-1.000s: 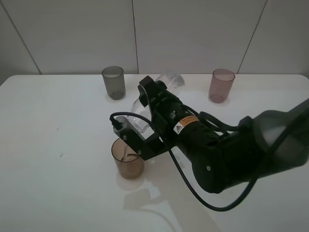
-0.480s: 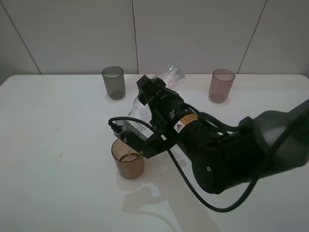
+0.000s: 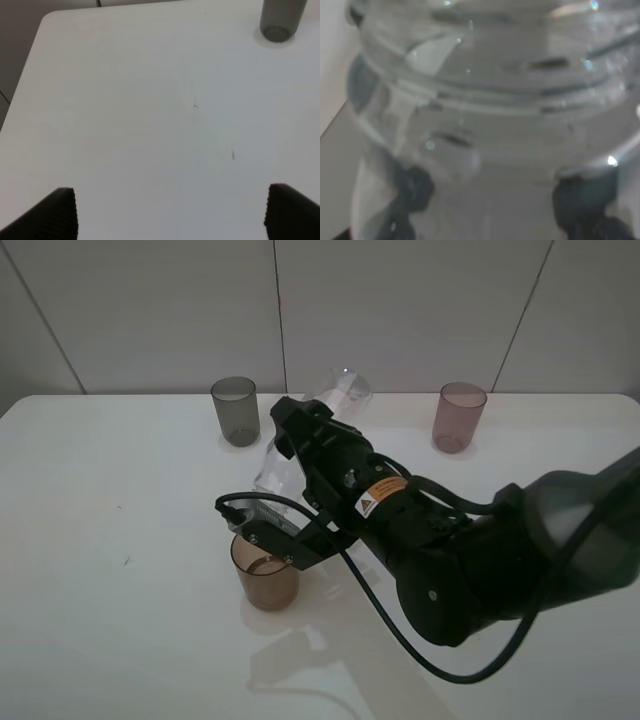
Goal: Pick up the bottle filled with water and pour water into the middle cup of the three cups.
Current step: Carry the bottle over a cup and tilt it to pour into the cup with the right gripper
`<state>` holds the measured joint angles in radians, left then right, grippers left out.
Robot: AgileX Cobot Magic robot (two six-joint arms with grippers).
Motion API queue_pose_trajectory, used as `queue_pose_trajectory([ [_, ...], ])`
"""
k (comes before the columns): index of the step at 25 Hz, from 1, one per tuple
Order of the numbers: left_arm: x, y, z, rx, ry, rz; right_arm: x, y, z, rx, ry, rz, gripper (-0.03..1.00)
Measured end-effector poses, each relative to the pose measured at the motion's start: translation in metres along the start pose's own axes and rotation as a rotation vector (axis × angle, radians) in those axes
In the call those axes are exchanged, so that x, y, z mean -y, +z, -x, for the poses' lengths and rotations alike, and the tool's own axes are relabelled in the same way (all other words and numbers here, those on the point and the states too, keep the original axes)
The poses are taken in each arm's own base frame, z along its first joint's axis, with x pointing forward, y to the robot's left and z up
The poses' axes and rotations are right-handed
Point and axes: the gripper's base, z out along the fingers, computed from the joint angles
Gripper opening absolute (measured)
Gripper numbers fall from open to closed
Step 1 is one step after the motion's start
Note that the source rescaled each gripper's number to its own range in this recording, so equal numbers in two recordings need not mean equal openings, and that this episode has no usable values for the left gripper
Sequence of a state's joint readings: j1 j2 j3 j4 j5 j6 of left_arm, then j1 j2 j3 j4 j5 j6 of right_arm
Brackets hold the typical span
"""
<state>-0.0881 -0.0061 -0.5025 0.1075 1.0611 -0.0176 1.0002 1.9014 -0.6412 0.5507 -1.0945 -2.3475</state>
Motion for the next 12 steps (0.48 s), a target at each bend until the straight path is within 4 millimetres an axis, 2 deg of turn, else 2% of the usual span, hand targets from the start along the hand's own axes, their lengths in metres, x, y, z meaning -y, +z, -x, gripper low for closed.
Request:
queue_pose_trajectory([
  [12, 0.0000, 0.0000, 0.0000, 0.000, 0.000, 0.000, 0.0001, 0.0000, 0.0000, 0.000, 0.000, -0.001, 0.00],
])
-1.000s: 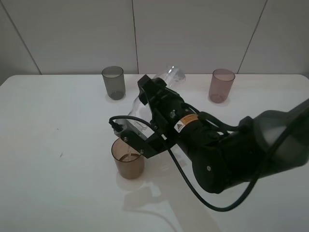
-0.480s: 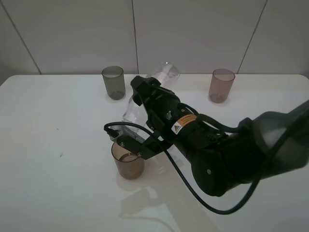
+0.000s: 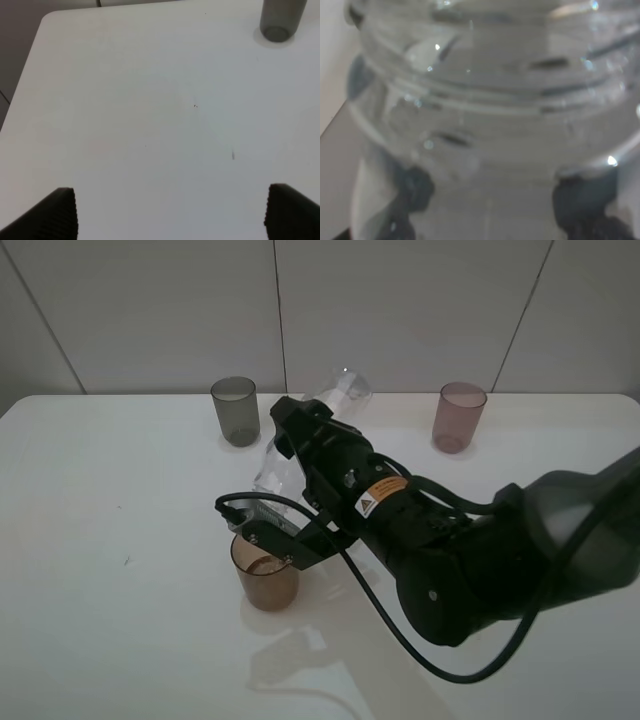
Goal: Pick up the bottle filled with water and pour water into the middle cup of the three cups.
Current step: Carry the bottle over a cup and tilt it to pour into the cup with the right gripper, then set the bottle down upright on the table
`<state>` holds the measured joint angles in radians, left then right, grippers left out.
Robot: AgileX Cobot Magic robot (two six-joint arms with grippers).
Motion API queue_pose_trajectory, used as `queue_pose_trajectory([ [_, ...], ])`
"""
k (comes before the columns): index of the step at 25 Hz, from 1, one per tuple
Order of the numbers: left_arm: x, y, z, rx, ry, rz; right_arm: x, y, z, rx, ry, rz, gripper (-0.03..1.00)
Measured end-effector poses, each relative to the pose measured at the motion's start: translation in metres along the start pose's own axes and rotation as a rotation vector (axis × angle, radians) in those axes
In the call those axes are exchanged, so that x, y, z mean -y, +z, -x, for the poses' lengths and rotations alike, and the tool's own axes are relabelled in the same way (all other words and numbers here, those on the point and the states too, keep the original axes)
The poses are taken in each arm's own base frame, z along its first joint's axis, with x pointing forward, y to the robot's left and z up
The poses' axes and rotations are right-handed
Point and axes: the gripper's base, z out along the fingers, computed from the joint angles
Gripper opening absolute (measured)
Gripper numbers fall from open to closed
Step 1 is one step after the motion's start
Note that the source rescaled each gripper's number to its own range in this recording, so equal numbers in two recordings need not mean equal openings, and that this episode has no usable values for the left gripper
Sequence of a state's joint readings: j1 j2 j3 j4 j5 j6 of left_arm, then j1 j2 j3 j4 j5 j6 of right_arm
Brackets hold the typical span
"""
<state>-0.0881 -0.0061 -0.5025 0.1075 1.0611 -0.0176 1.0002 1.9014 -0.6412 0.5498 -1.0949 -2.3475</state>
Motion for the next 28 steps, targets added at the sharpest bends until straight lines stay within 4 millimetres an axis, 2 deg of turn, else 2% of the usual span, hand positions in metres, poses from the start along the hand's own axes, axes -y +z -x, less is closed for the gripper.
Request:
queue_pose_trajectory([
  [6, 0.000, 0.000, 0.000, 0.000, 0.000, 0.000, -0.001, 0.000, 0.001, 0.012, 0.097, 0.014, 0.00],
  [12, 0.000, 0.000, 0.000, 0.000, 0.000, 0.000, 0.001, -0.005, -0.009, 0.034, 0.394, 0.139, 0.00],
  [14, 0.000, 0.000, 0.000, 0.000, 0.000, 0.000, 0.000, -0.006, -0.017, 0.034, 0.530, 0.198, 0.00],
  [19, 0.000, 0.000, 0.000, 0.000, 0.000, 0.000, -0.006, -0.006, -0.055, -0.052, 0.957, 0.298, 0.00],
  [24, 0.000, 0.000, 0.000, 0.000, 0.000, 0.000, -0.024, -0.006, -0.087, -0.152, 1.427, 0.412, 0.00],
  [28, 0.000, 0.000, 0.000, 0.000, 0.000, 0.000, -0.039, -0.006, -0.106, -0.245, 1.696, 0.445, 0.00],
])
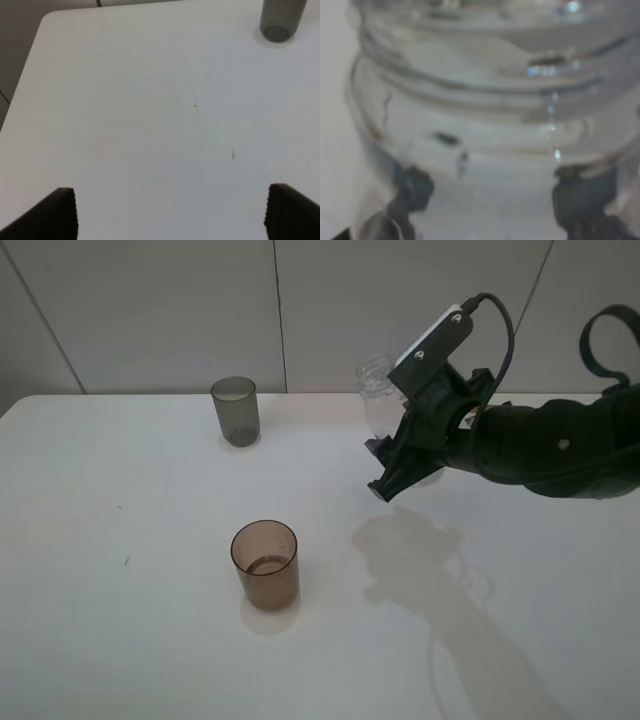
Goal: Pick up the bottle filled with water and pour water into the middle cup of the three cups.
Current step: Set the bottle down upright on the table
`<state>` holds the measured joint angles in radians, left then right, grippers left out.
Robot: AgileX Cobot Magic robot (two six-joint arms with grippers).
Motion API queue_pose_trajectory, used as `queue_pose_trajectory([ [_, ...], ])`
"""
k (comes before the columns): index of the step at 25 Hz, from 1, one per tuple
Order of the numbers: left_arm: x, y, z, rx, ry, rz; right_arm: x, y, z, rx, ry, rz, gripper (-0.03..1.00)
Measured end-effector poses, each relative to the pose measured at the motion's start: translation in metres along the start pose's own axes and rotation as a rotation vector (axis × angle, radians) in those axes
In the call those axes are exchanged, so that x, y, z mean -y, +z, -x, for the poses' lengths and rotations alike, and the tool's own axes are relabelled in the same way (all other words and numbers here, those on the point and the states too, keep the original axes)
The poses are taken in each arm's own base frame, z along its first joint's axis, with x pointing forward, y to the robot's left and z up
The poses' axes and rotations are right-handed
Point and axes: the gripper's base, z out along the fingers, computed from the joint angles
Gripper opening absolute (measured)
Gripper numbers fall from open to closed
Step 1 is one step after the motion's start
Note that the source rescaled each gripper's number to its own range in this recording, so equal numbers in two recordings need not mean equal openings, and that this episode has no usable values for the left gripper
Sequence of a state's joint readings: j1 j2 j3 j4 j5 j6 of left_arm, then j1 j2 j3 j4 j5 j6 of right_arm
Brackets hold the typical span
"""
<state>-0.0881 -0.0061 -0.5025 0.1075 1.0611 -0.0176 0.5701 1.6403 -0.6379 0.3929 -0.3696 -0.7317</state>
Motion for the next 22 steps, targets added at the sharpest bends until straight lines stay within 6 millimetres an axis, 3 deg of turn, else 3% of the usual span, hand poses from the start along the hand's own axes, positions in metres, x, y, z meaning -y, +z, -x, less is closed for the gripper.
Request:
queue_pose_trajectory([
  [5, 0.000, 0.000, 0.000, 0.000, 0.000, 0.000, 0.016, 0.003, -0.005, 0.035, 0.313, -0.010, 0.00],
  [9, 0.000, 0.000, 0.000, 0.000, 0.000, 0.000, 0.012, 0.008, -0.019, 0.102, 0.452, -0.019, 0.00],
  [22, 0.000, 0.000, 0.000, 0.000, 0.000, 0.000, -0.015, 0.030, -0.085, 0.190, 0.436, -0.076, 0.00],
])
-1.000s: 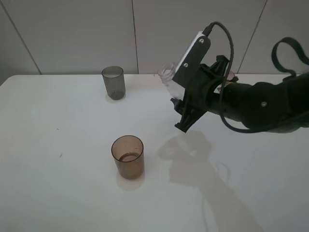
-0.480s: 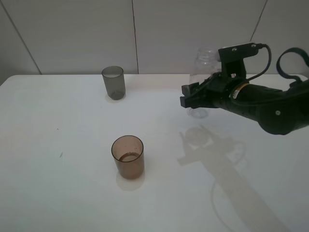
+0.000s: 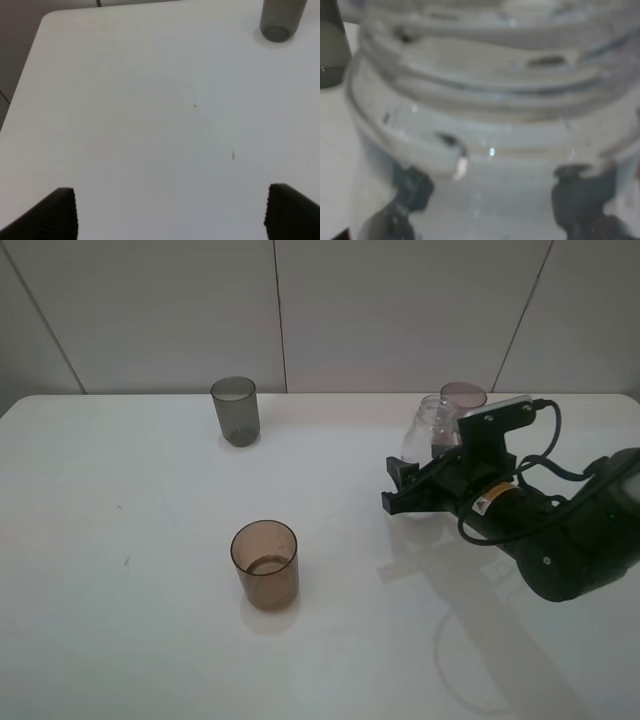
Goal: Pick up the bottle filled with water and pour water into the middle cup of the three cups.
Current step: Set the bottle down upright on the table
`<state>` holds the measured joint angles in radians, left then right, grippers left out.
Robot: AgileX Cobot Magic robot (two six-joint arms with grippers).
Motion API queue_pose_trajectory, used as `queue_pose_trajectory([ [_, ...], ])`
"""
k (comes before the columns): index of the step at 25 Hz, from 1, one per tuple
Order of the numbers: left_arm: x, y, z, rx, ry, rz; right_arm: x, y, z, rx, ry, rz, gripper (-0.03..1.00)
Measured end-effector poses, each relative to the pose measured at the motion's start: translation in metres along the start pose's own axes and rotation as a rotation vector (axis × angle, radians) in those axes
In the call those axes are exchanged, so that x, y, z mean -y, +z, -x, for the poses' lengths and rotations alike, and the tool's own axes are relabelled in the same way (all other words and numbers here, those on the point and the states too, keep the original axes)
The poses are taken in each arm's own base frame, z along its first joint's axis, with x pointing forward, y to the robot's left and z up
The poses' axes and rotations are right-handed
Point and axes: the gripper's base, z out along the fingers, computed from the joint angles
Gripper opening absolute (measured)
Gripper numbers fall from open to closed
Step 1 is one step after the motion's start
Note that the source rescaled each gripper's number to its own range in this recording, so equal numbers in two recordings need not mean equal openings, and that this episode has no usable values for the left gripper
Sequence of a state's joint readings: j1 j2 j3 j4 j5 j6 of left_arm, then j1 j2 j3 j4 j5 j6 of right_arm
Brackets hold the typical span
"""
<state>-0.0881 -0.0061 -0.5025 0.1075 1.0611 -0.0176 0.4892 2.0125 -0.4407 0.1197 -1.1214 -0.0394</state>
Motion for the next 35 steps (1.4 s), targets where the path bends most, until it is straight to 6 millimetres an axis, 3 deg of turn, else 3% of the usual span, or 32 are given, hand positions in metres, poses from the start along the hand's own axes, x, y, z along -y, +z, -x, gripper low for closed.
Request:
queue_pose_trajectory([
  [6, 0.000, 0.000, 0.000, 0.000, 0.000, 0.000, -0.001, 0.002, -0.007, -0.003, -0.011, 0.014, 0.00],
  [7, 0.000, 0.000, 0.000, 0.000, 0.000, 0.000, -0.001, 0.002, -0.006, 0.001, -0.011, 0.014, 0.04],
  [11, 0.000, 0.000, 0.000, 0.000, 0.000, 0.000, -0.001, 0.002, -0.006, 0.010, -0.011, 0.015, 0.76],
  [14, 0.000, 0.000, 0.000, 0.000, 0.000, 0.000, -0.001, 0.002, -0.005, 0.017, -0.011, 0.014, 0.94],
  [19, 0.000, 0.000, 0.000, 0.000, 0.000, 0.000, 0.000, -0.009, 0.009, 0.074, -0.068, 0.008, 0.99],
  [29, 0.000, 0.000, 0.000, 0.000, 0.000, 0.000, 0.009, -0.050, 0.091, 0.316, -0.035, -0.055, 1.00],
  [35, 0.000, 0.000, 0.000, 0.000, 0.000, 0.000, 0.023, -0.081, 0.112, 0.014, 0.171, -0.129, 1.00],
])
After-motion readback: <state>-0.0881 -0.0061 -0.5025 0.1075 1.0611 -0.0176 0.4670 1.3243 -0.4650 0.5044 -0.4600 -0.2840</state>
